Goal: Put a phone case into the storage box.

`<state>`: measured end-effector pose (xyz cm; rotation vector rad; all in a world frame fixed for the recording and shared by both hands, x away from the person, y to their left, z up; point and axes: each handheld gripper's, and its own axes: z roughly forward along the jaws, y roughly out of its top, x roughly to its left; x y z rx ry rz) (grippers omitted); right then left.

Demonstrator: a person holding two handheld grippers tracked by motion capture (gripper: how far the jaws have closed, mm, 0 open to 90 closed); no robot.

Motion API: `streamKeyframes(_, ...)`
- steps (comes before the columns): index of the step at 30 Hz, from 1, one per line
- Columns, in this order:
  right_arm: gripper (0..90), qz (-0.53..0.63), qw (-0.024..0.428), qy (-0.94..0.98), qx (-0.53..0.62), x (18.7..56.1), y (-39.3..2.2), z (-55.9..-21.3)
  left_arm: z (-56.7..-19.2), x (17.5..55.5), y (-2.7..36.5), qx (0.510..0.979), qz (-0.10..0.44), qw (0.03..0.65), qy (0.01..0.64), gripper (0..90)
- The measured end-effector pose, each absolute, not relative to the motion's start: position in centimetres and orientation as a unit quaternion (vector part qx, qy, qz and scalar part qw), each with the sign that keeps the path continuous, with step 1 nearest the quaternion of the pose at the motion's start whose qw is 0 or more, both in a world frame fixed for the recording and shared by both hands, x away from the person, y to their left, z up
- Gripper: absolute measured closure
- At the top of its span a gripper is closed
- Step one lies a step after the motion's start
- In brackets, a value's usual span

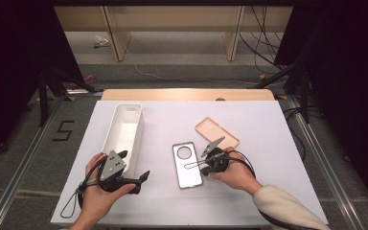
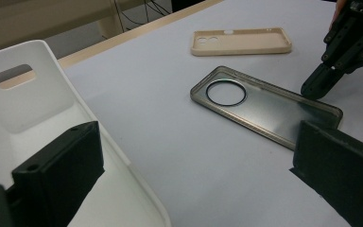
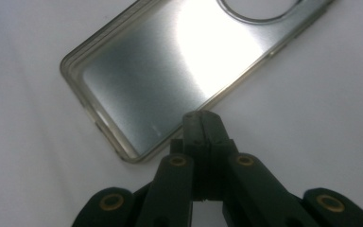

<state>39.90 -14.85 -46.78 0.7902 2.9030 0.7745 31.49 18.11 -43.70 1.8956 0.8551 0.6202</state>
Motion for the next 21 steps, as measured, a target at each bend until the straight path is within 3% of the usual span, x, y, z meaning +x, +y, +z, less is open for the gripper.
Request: streamKeyframes(21,90.0,0.247,0.015,0.937,0.247,39.12,-13.88,-46.75,-43.73,31.45,17.97,0.774,0.25,0.467,0.347,1.9)
